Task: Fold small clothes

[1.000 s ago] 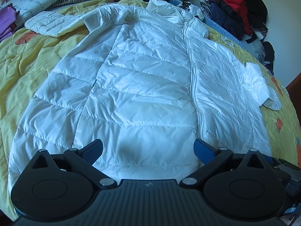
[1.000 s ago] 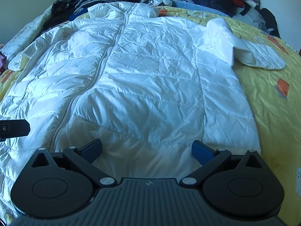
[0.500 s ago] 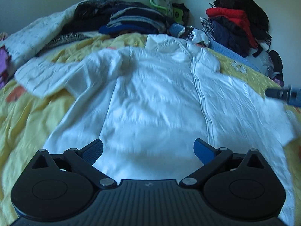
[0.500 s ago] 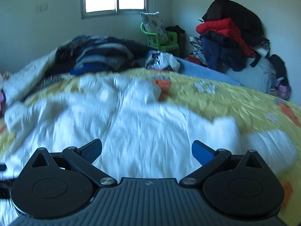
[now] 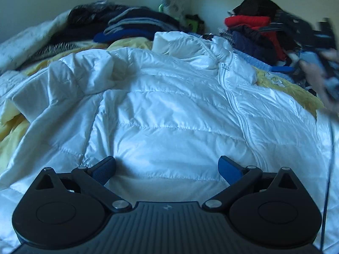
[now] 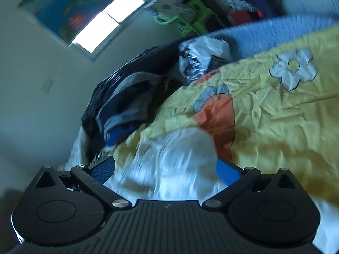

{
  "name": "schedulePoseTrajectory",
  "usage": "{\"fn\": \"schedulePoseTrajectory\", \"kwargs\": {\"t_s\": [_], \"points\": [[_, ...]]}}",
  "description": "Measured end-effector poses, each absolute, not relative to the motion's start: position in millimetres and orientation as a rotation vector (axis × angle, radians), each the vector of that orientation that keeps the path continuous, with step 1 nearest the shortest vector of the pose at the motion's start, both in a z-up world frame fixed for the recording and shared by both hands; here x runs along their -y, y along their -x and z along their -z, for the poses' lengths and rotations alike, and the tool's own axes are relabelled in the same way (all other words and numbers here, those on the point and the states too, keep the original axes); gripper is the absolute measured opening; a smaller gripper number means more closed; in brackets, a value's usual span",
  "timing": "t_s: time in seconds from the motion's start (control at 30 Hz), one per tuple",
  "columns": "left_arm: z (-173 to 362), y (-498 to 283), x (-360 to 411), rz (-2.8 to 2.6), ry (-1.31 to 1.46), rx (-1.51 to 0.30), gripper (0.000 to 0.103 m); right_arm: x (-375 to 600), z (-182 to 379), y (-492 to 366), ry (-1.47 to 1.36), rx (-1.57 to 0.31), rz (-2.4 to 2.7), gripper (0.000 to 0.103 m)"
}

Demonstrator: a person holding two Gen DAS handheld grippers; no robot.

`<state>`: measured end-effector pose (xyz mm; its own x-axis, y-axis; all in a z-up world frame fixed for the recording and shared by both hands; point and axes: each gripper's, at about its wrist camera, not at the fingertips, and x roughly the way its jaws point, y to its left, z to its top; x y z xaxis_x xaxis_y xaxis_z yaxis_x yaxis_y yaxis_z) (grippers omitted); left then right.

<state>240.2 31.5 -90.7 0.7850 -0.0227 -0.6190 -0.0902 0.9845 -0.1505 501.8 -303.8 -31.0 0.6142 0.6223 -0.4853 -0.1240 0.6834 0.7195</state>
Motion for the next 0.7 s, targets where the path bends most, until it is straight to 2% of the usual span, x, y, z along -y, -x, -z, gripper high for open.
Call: {"fn": "schedulePoseTrajectory", "kwargs": {"t_s": [0.27, 0.43, 0.47, 0.53, 0.57, 0.6, 0.7], "points": [[94, -230, -59, 0.028, 0.373, -0.572, 0.103, 280, 84, -593, -0.687, -0.958, -0.493, 0.102], [94, -228, -69, 0.054, 0.455, -0.541, 0.103, 254, 97, -617, -0.677, -1.021, -0.597, 0.095], [94, -228, -69, 0.055, 0.458, -0.54, 0.103, 250, 97, -618, -0.674, -1.025, -0.62, 0.088], [95, -227, -71, 0.057, 0.468, -0.537, 0.103, 242, 95, -615, -0.649, -1.02, -0.647, 0.065], [95, -227, -71, 0.058, 0.472, -0.536, 0.103, 238, 92, -612, -0.613, -1.019, -0.656, 0.04], [95, -227, -72, 0.058, 0.474, -0.535, 0.103, 234, 89, -608, -0.576, -1.013, -0.663, 0.025], [96, -228, -72, 0.057, 0.476, -0.536, 0.103, 231, 73, -593, -0.53, -0.939, -0.666, 0.023]]}}
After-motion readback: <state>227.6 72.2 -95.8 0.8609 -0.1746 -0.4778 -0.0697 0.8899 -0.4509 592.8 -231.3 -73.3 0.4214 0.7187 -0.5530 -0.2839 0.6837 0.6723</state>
